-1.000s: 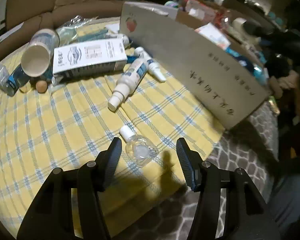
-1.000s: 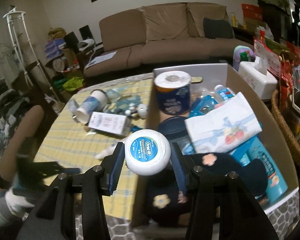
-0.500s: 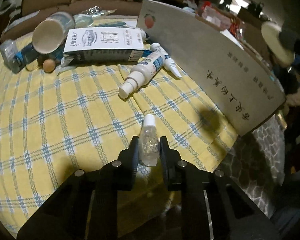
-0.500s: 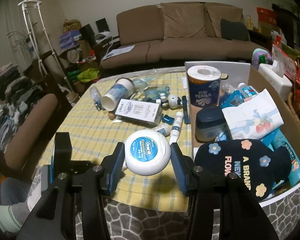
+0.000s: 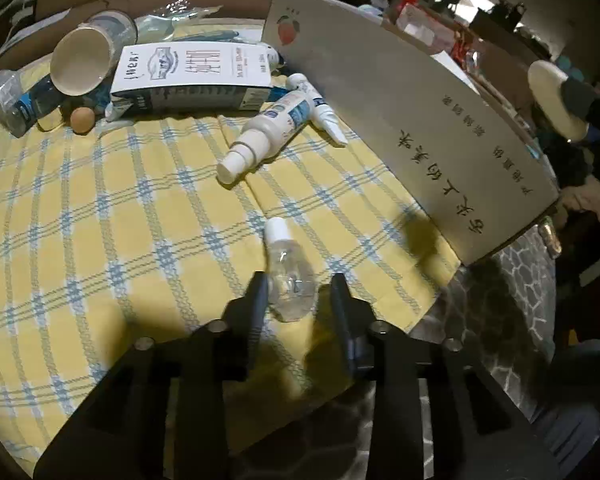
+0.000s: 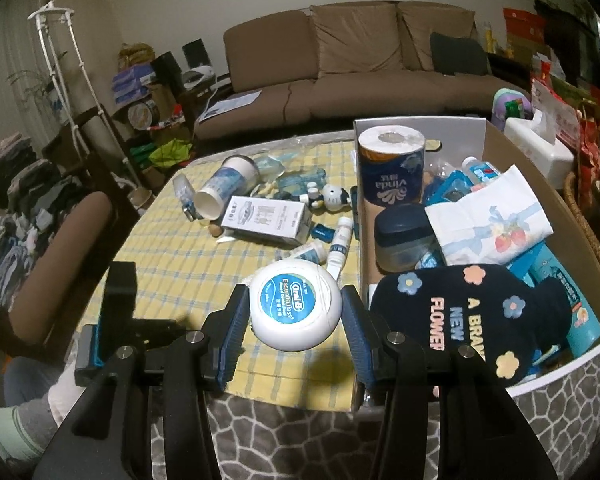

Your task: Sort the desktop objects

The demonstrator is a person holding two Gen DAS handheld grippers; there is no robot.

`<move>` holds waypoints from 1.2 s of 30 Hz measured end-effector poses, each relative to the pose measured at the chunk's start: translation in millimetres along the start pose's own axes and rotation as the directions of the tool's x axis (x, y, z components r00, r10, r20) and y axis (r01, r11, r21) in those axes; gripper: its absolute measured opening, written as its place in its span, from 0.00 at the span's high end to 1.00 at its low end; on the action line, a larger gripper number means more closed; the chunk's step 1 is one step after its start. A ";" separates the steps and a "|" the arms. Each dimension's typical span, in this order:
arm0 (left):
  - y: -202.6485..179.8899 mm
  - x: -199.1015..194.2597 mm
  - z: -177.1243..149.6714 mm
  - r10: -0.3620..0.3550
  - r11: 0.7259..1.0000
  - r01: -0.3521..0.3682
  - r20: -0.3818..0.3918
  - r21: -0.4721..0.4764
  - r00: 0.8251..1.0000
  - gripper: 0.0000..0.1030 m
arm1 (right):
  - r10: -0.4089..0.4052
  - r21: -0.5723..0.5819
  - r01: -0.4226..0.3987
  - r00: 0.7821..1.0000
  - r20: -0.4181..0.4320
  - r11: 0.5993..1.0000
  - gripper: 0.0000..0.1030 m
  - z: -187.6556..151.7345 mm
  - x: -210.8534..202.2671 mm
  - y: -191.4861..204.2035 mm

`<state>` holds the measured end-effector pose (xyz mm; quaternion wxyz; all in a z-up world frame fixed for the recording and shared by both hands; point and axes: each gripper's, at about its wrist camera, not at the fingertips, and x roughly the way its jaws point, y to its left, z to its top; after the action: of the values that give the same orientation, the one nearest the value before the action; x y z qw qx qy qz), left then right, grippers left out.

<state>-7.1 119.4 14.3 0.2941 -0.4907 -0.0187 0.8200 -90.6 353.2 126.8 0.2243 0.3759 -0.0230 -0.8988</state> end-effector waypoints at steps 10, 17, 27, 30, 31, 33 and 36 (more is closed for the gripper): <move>-37.0 17.1 2.9 0.111 0.991 -0.109 -0.028 0.077 0.993 0.00 | 0.012 0.007 -0.012 1.000 -0.017 1.000 0.54 -10.1 6.1 2.9; -56.9 28.3 -6.8 0.237 0.956 -0.232 -0.010 0.178 0.971 0.00 | 0.020 0.025 -0.020 1.000 -0.019 0.999 0.54 -13.7 9.7 0.9; -18.4 -4.0 -9.3 0.120 0.989 -0.111 0.093 -0.096 0.988 0.12 | 0.021 0.038 -0.021 1.000 0.003 0.999 0.54 -18.3 10.5 -4.2; -4.7 -7.9 -11.0 0.133 0.983 -0.119 0.100 -0.141 0.986 0.12 | 0.010 0.030 -0.010 1.000 0.009 1.000 0.54 -18.8 10.3 -4.1; -3.2 -7.5 -10.7 0.161 0.979 -0.146 0.097 -0.142 0.982 0.12 | 0.012 0.029 -0.012 1.000 0.011 0.999 0.54 -18.6 10.3 -4.1; -5.0 -6.9 -9.0 0.227 0.969 -0.213 0.112 -0.126 0.967 0.14 | 0.020 0.031 -0.020 1.000 0.014 0.999 0.54 -19.0 10.5 -4.0; -17.9 -5.3 -5.9 0.266 0.964 -0.259 0.138 -0.062 0.954 0.17 | 0.024 0.033 -0.024 1.000 0.011 0.999 0.54 -19.7 11.5 -4.7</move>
<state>7.8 130.1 21.1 0.1697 -0.4342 0.0075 0.8847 -86.1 355.1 104.1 0.2285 0.3744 -0.0437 -0.8976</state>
